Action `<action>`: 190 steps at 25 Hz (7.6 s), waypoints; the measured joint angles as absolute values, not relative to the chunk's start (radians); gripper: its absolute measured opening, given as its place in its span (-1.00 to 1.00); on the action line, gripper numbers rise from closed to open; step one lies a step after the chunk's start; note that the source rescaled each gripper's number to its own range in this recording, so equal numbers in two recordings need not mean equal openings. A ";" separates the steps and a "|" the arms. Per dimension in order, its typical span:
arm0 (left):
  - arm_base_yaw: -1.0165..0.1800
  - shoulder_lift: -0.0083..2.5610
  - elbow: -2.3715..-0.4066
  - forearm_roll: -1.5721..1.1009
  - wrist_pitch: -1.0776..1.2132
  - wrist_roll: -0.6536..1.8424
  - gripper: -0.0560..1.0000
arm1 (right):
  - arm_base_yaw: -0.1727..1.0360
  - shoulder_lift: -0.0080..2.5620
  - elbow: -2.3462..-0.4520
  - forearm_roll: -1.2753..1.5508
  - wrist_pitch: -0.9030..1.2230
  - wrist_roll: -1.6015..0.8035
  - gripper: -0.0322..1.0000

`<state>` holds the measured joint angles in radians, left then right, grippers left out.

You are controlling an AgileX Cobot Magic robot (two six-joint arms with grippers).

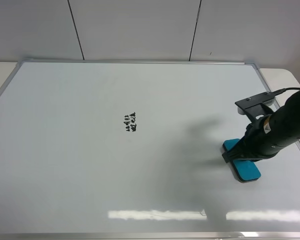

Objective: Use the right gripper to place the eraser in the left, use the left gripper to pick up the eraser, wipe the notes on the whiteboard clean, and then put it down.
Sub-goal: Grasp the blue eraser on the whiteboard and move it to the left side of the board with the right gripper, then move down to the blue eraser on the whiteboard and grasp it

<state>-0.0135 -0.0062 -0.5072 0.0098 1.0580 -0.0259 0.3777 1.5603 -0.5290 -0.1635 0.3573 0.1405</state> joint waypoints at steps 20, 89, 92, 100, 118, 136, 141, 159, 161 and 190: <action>-0.014 -0.006 -0.507 0.010 1.058 -0.026 0.31 | 0.982 1.963 -0.971 -0.107 0.238 0.631 -0.94; -0.014 -0.006 -0.507 0.010 1.057 -0.026 0.31 | 1.099 2.074 -1.569 -0.358 0.371 0.971 1.00; -0.014 -0.006 -0.507 0.010 1.057 -0.026 0.31 | 1.099 2.061 -1.569 -0.374 0.410 0.890 1.00; -0.014 -0.006 -0.507 0.010 1.057 -0.027 0.31 | 1.040 1.929 -1.569 -0.378 0.599 0.605 1.00; -0.014 -0.006 -0.507 0.010 1.058 -0.026 0.31 | 0.757 1.220 -1.302 -0.425 0.865 0.262 1.00; -0.014 -0.006 -0.507 0.010 1.058 -0.026 0.31 | 0.473 0.284 -0.682 -0.255 0.978 0.250 1.00; -0.014 -0.006 -0.507 0.010 1.058 -0.026 0.31 | 0.322 0.070 -0.588 -0.126 1.027 0.139 1.00; -0.014 -0.006 -0.507 0.010 1.058 -0.026 0.31 | 0.060 -0.002 -0.514 -0.136 1.082 0.028 1.00; -0.014 -0.006 -0.507 0.010 1.058 -0.026 0.31 | 0.060 -0.002 -0.514 -0.135 1.081 0.028 1.00; -0.014 -0.006 -0.507 0.010 1.057 -0.026 0.31 | 0.060 -0.002 -0.514 -0.135 1.081 0.028 1.00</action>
